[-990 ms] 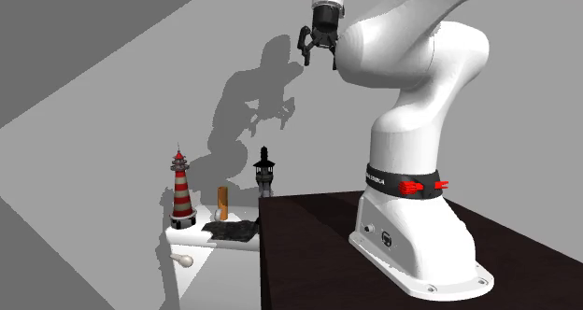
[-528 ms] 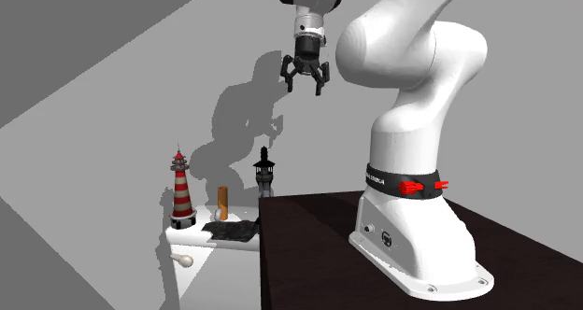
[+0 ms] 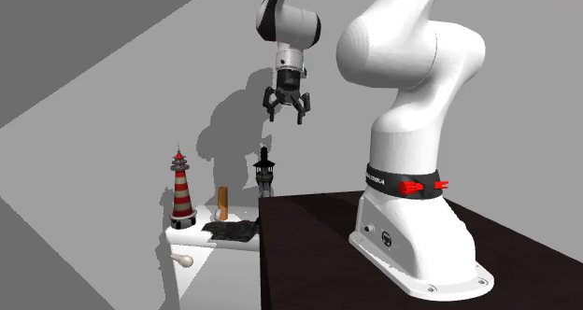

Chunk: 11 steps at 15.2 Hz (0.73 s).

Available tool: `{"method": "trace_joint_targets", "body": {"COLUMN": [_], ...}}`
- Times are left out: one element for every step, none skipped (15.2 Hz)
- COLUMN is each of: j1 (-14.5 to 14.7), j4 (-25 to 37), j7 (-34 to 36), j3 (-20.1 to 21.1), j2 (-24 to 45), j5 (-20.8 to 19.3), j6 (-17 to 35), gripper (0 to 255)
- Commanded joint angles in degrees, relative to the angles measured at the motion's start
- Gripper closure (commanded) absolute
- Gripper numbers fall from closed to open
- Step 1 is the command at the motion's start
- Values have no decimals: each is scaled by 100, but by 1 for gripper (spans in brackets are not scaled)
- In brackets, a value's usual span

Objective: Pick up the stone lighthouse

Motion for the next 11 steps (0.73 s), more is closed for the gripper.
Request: {"method": "trace_joint_targets", "body": {"j1": [75,107,139,172,207,243,281,321,364,388,394], "j4": [83,137,196,262,333,410,493,581,675,726,721], "j7": [104,147,190,235,280,326,372,419,465,489,485], "j3": [108,153,197,237,275,309,339,366,389,398,394], "j2": [392,610,831,1053,1277,1503,1729,1956,2184,2302,2372], "j5": [48,58,65,67,66,62,54,43,29,22,13], "j6": [211,324,433,539,641,738,831,918,1001,1042,1116], "gripper": [0,0,0,0,0,0,0,0,0,0,0]}}
